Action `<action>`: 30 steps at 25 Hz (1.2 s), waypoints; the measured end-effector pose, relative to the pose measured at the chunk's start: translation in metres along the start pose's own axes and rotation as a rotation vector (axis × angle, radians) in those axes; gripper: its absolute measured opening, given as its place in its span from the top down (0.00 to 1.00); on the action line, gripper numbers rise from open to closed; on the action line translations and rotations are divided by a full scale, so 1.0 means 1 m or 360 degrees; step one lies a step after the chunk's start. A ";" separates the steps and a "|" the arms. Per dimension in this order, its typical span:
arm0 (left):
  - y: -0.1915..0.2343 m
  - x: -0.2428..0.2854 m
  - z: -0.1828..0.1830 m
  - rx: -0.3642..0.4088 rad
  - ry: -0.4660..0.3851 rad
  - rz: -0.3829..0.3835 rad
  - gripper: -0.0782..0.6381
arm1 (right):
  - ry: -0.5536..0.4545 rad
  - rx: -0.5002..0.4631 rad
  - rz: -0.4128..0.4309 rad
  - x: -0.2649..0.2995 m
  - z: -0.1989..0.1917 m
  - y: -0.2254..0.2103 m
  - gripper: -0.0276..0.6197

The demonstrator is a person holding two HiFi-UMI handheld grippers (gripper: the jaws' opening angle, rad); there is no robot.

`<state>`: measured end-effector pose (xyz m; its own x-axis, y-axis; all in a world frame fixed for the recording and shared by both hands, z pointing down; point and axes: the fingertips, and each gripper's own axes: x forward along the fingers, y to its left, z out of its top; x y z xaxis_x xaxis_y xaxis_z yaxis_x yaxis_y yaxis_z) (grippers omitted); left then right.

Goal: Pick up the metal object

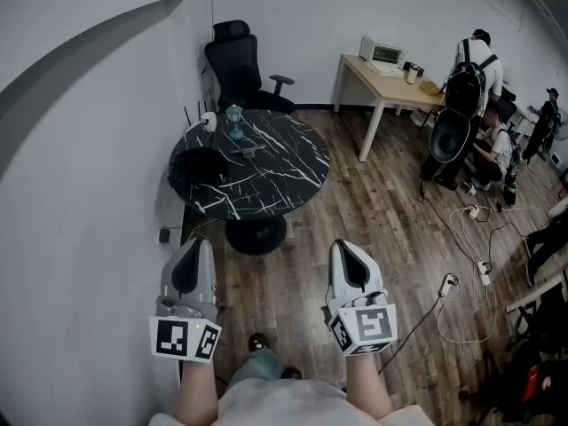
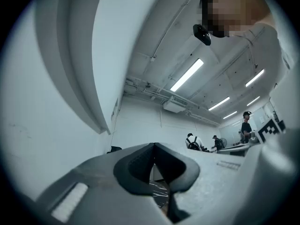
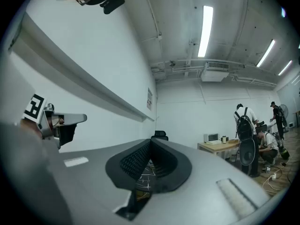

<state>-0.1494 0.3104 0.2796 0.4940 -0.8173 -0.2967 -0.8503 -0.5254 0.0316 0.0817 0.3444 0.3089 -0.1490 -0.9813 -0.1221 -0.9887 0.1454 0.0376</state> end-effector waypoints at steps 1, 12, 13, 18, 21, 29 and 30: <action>0.001 0.001 0.000 0.0000 0.0001 -0.0001 0.88 | -0.0001 0.0002 -0.0002 0.002 0.000 0.000 0.96; 0.014 0.010 -0.009 -0.0007 0.0024 0.0018 0.88 | 0.0015 0.0003 0.0008 0.019 -0.007 0.004 0.96; 0.016 0.010 -0.009 -0.0009 0.0027 0.0021 0.88 | 0.0007 0.0001 0.0014 0.021 -0.007 0.005 0.96; 0.026 0.019 -0.019 -0.0025 0.0040 0.0036 0.88 | 0.0007 0.0006 0.0052 0.037 -0.013 0.010 0.96; 0.034 0.029 -0.023 -0.0031 0.0048 0.0041 0.88 | 0.0017 0.0021 0.0053 0.050 -0.016 0.008 0.96; 0.059 0.062 -0.032 -0.0031 0.0050 0.0058 0.88 | 0.0015 0.0039 0.0057 0.095 -0.020 0.002 0.96; 0.063 0.067 -0.033 -0.0031 0.0050 0.0058 0.88 | 0.0014 0.0037 0.0058 0.101 -0.021 0.002 0.96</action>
<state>-0.1637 0.2151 0.2933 0.4683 -0.8428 -0.2651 -0.8644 -0.4993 0.0603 0.0655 0.2430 0.3176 -0.1850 -0.9763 -0.1124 -0.9827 0.1841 0.0187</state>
